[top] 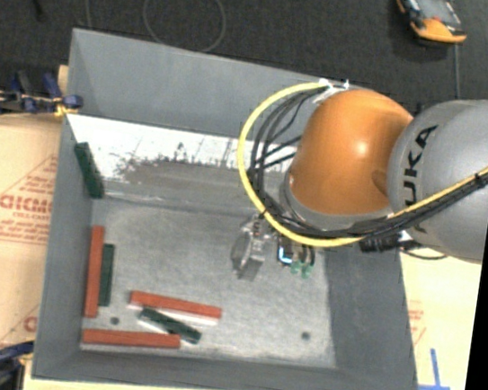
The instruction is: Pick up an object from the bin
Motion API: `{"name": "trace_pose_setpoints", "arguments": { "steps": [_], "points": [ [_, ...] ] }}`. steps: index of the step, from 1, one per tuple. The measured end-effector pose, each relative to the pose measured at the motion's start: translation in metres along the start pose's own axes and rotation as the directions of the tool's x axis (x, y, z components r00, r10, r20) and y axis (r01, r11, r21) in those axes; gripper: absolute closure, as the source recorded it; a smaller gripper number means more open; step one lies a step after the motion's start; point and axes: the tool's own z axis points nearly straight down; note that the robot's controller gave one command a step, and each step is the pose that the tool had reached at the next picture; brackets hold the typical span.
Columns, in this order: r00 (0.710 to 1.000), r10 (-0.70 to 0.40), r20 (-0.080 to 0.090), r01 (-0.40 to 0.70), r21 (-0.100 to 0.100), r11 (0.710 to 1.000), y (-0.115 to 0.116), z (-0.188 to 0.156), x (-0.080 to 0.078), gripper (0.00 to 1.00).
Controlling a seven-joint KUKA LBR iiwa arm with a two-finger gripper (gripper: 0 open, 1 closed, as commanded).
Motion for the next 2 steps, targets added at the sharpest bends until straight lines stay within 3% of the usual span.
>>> {"name": "trace_pose_setpoints", "arguments": {
  "steps": [1, 2],
  "points": [
    [1.0, -0.002, -0.008, 0.002, 0.001, 1.0, 0.001, 0.005, 0.002, 0.0],
    [0.971, -0.239, -0.012, 0.239, -0.002, 0.971, 0.021, 0.149, 0.059, 0.0]
  ]
}}
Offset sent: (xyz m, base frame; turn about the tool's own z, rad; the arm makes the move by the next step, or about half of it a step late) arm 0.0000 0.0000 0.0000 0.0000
